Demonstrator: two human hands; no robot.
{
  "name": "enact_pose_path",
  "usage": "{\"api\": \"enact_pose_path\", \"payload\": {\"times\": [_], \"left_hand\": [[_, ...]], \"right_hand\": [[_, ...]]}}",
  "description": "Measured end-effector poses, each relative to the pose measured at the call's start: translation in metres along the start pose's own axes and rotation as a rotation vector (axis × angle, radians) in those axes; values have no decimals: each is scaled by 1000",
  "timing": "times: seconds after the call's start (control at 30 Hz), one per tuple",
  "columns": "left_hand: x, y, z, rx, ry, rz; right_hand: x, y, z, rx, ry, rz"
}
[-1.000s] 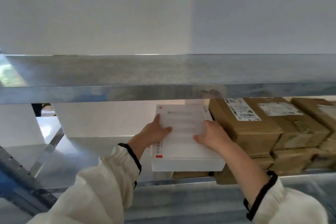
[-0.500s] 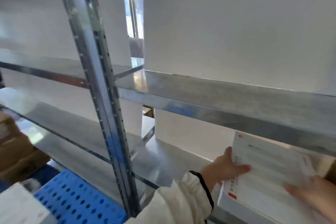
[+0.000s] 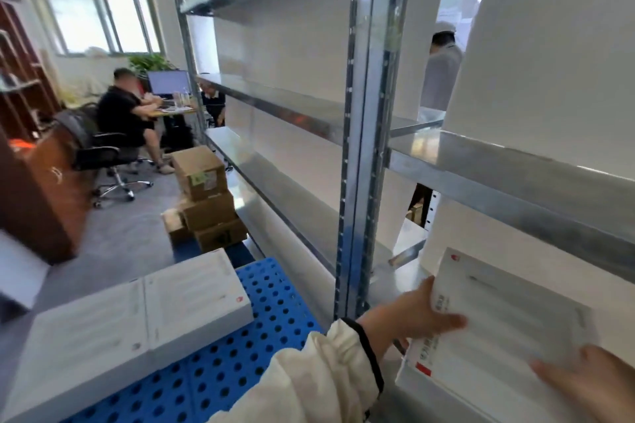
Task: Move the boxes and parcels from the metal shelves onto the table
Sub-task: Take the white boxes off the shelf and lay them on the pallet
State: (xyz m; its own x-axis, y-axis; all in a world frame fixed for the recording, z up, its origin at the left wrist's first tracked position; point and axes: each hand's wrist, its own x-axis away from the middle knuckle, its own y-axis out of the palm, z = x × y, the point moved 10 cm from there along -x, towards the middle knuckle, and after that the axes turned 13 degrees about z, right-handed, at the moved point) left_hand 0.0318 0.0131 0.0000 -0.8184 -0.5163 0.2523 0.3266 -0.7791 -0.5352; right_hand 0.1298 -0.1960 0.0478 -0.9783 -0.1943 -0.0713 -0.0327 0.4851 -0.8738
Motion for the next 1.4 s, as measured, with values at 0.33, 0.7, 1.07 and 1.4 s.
{"api": "enact_pose_path", "payload": {"times": [0.33,0.7,1.07,1.4], "left_hand": [[78,-119,-108,124,-192,187],[220,-246,-255,99,-473,487],[357,-313,-384,230,-586,774],[437,-290,-442,414,-650,914]], "right_hand": [[54,99,-128,-23,-290,-211],[220,175,-280,9,-555,-466],[366,259,-382,13,-821,-623],[459,303,-395,107,-997,-780]]}}
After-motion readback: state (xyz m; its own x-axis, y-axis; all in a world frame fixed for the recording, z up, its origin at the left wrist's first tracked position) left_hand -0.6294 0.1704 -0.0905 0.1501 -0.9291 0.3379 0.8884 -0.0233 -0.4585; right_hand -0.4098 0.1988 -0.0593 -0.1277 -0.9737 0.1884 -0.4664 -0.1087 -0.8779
